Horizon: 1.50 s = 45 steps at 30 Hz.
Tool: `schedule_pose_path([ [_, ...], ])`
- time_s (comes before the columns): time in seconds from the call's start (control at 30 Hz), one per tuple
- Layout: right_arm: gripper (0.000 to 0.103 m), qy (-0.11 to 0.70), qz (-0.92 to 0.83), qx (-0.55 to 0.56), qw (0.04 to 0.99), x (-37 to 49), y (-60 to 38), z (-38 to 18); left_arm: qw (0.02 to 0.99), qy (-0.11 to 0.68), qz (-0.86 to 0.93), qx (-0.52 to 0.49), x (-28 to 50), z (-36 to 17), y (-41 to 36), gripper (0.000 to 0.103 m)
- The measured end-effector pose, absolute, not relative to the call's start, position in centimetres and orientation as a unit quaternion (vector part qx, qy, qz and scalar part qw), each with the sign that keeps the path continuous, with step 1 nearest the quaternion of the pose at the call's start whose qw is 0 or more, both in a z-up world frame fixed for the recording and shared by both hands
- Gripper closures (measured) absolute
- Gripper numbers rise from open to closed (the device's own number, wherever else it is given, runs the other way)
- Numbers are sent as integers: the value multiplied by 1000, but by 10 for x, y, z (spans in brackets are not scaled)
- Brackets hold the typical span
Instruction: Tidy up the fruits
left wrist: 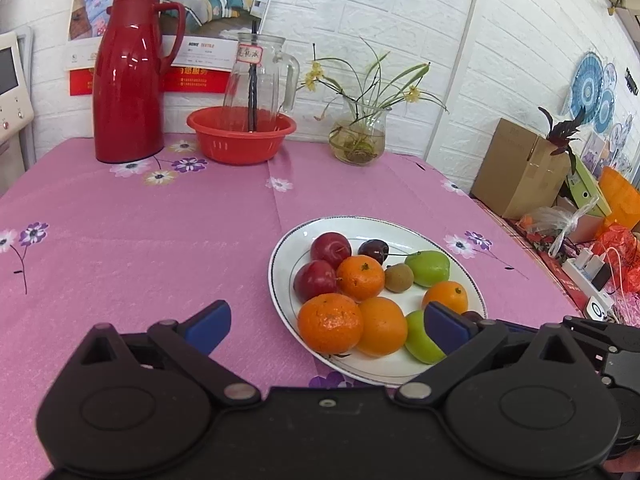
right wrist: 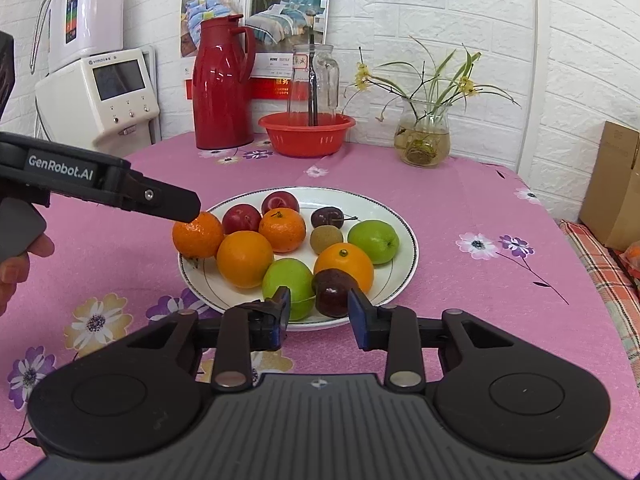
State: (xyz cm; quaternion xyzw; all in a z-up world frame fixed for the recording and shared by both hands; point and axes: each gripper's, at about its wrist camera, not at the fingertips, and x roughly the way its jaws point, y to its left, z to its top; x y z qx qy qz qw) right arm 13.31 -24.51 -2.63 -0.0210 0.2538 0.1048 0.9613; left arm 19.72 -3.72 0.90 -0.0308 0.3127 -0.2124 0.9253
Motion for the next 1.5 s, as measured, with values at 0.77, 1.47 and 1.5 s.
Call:
schedule_pose_path([
  [0.77, 0, 220, 75, 13, 972, 77, -258, 9, 944, 284, -164, 25, 130, 39, -36, 0],
  [1.47, 0, 212, 18, 37, 976, -11, -259, 16, 956, 264, -113, 51, 24, 30, -30, 0],
  [1.5, 0, 214, 18, 37, 976, -13, -258, 14, 957, 264, -111, 54, 22, 29, -30, 0],
])
